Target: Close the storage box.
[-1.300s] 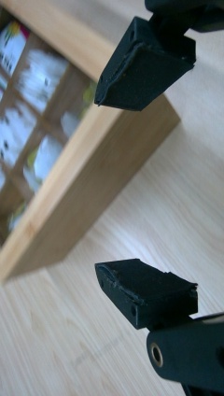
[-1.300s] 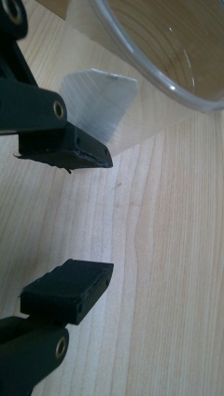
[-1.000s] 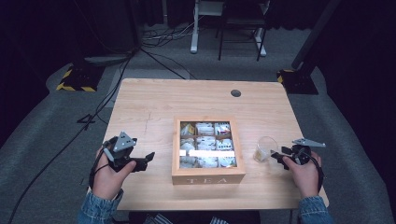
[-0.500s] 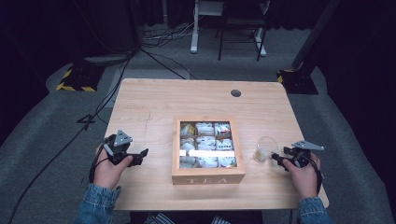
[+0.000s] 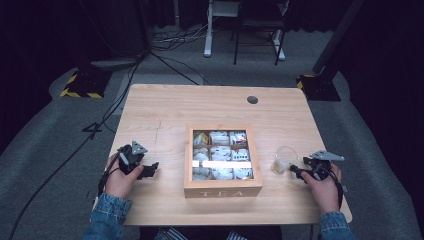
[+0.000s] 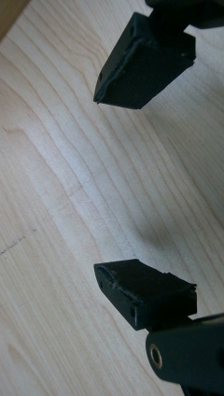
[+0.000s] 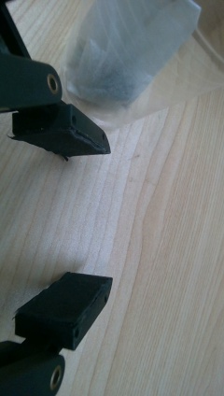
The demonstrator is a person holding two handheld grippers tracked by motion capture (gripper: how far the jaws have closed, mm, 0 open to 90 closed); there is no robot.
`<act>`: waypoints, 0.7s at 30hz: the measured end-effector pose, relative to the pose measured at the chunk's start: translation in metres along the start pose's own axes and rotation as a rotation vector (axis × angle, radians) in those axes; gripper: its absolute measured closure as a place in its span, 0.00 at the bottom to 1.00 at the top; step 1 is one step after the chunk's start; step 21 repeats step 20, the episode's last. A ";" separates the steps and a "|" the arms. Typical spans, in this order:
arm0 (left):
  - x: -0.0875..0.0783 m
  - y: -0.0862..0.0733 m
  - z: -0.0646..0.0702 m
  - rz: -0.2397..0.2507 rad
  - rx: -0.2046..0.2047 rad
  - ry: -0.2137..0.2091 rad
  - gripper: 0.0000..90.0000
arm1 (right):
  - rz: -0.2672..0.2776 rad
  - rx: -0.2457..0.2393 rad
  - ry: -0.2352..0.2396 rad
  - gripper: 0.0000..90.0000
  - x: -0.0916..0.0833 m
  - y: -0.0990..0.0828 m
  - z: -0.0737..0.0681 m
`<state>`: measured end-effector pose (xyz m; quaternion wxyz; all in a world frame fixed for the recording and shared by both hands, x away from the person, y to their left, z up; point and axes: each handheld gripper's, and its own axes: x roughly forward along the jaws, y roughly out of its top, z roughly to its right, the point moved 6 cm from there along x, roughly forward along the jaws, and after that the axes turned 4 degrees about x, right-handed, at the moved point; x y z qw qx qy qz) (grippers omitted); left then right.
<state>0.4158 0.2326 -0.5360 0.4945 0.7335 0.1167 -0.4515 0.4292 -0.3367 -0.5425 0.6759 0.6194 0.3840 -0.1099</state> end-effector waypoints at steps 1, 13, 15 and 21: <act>0.001 -0.001 0.000 -0.008 -0.006 0.000 0.18 | 0.000 -0.002 0.001 0.35 0.000 0.000 0.000; 0.010 -0.008 -0.006 0.079 -0.065 -0.047 0.13 | 0.000 -0.006 0.001 0.35 0.000 0.000 0.000; 0.010 -0.008 -0.006 0.081 -0.067 -0.043 0.13 | -0.001 -0.007 0.001 0.35 0.000 0.000 0.000; 0.009 -0.009 -0.005 0.079 -0.092 -0.028 0.13 | 0.000 -0.005 0.003 0.35 0.000 0.000 0.000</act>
